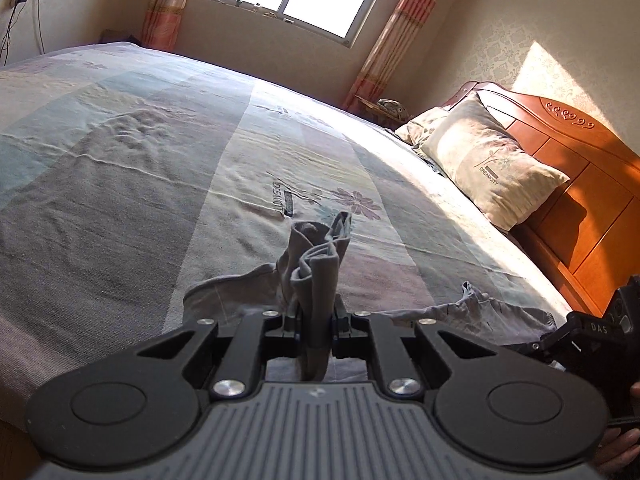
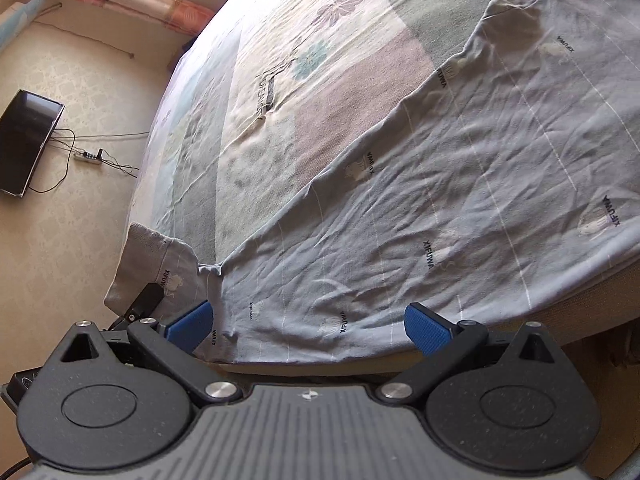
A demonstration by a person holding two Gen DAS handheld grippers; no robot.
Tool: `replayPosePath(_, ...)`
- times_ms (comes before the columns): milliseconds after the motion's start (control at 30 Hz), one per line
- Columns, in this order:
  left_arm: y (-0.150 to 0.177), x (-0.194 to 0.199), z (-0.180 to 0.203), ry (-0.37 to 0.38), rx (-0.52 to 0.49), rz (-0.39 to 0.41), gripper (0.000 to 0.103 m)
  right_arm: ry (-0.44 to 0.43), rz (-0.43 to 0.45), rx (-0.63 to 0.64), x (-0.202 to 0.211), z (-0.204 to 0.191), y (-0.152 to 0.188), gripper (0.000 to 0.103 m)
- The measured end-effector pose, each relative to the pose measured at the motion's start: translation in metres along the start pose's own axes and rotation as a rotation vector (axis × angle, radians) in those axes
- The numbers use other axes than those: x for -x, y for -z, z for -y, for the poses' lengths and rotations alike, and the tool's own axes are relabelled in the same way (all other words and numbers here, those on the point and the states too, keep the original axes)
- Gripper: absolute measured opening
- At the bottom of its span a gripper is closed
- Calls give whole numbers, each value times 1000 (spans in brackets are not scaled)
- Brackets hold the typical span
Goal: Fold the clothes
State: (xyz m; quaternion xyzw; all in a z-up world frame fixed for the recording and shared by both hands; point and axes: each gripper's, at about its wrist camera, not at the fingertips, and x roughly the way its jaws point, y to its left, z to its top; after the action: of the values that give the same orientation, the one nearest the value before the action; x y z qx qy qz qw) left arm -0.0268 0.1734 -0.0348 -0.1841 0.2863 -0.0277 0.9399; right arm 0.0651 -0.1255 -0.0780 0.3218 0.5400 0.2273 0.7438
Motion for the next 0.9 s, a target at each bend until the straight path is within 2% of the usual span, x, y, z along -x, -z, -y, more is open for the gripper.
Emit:
replayPosePath(167, 5, -13, 16, -14, -51, -42, 11, -11, 29, -44, 9, 15, -2, 103)
replayPosePath(667, 31, -55, 51, -107, -242, -160, 12, 8, 55, -34, 16, 31, -3, 103)
replayPosePath(900, 40, -60, 56, -99, -301, -190, 14, 11, 51, -34, 15, 31, -4, 103)
